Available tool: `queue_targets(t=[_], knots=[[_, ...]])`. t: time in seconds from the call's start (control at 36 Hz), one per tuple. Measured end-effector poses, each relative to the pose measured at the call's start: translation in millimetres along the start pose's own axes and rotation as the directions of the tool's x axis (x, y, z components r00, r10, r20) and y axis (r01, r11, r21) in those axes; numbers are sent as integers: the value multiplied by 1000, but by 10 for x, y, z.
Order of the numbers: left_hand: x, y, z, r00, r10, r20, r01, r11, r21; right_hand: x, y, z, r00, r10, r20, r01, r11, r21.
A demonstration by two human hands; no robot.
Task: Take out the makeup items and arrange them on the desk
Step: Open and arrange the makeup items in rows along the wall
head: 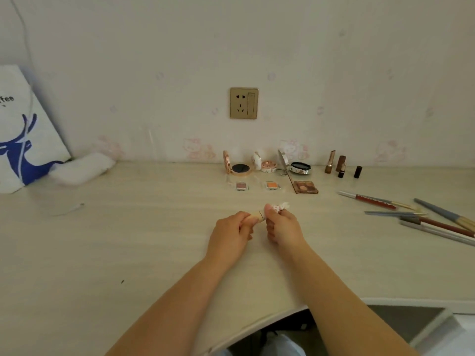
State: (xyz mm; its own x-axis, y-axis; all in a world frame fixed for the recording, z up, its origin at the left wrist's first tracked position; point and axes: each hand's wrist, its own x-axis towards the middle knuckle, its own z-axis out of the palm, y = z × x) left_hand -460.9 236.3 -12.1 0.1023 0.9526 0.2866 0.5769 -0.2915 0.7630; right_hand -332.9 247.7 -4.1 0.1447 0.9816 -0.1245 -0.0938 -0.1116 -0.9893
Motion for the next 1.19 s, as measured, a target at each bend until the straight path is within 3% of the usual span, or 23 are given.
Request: queue_targets(t=[0.11,0.25,0.61,0.72,0.94,1.19], knots=[[-23,-5,-24,999,-41,11,41,999,23,-64,15,-55,997,-20,69,15,997,78],[-34,-38,-31,997,-67,30,70,985,-158,-102,73,-66,995,-96,38,93,992,85],[-50,-46,-72,997,-75,10,75,947,-311,-114,87,-105,993,-98,58,84,975,207],[-34,-86,-62,998,-61,23,65,969,-237,-126,78,-98,993,-103,60,90,978,186],[-62,-38,-76,997,-63,50,76,941,-329,-128,76,-111,995,-86,48,73,973,218],[-50,-70,-59,998,-50,24,54,980,-193,-136,62,-92,997,-69,29,57,953,298]])
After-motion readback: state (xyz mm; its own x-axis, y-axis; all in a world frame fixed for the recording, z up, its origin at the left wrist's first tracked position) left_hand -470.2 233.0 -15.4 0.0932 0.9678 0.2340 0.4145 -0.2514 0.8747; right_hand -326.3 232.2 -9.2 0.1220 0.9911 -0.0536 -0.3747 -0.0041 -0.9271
